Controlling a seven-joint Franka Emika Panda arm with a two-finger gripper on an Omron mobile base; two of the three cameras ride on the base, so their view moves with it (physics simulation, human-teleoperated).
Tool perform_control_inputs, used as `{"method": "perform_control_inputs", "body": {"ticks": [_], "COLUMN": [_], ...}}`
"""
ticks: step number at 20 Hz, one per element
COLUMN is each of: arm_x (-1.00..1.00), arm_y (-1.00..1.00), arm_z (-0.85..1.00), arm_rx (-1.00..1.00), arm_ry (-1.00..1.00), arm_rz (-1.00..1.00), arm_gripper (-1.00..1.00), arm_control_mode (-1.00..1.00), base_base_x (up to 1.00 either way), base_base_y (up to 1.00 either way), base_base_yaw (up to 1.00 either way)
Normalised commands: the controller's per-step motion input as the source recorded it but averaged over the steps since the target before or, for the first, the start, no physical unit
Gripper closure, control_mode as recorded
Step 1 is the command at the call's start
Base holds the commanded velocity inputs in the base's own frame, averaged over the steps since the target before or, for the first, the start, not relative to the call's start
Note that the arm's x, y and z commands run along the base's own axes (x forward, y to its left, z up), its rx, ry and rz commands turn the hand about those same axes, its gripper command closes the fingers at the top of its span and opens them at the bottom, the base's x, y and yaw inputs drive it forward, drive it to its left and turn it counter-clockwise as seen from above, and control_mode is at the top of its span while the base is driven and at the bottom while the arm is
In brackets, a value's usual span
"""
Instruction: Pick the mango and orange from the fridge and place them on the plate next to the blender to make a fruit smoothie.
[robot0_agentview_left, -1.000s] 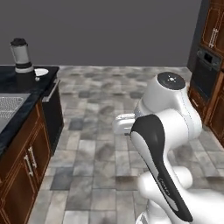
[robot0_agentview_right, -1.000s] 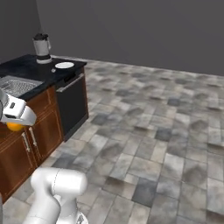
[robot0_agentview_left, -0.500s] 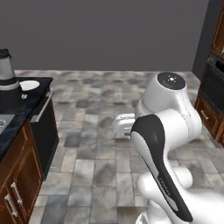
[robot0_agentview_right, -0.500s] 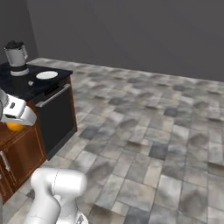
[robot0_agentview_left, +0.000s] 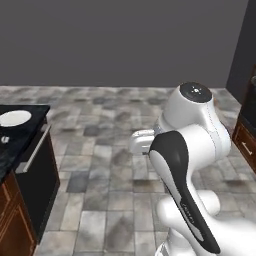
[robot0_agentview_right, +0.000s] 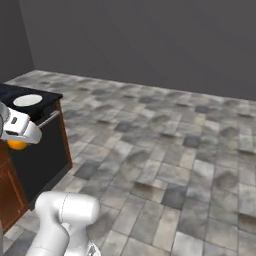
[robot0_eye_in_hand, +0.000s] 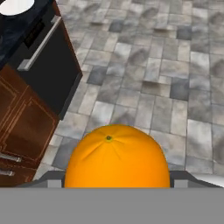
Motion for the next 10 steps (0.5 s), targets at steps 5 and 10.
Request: {"method": "perform_control_inputs", "body": {"ticks": [5, 10], "arm_x": [0.00, 0.00], "arm_y": [0.00, 0.00], "arm_z": [0.00, 0.00], "arm_rx": [0.00, 0.00], "arm_ry": [0.00, 0.00], "arm_rz": [0.00, 0.00], "arm_gripper": [1.00, 1.00], "arm_control_mode": [1.00, 1.00], "base_base_x": [1.00, 1.00], "base_base_y": [0.09, 0.00], "base_base_yaw": [0.06, 0.37]}}
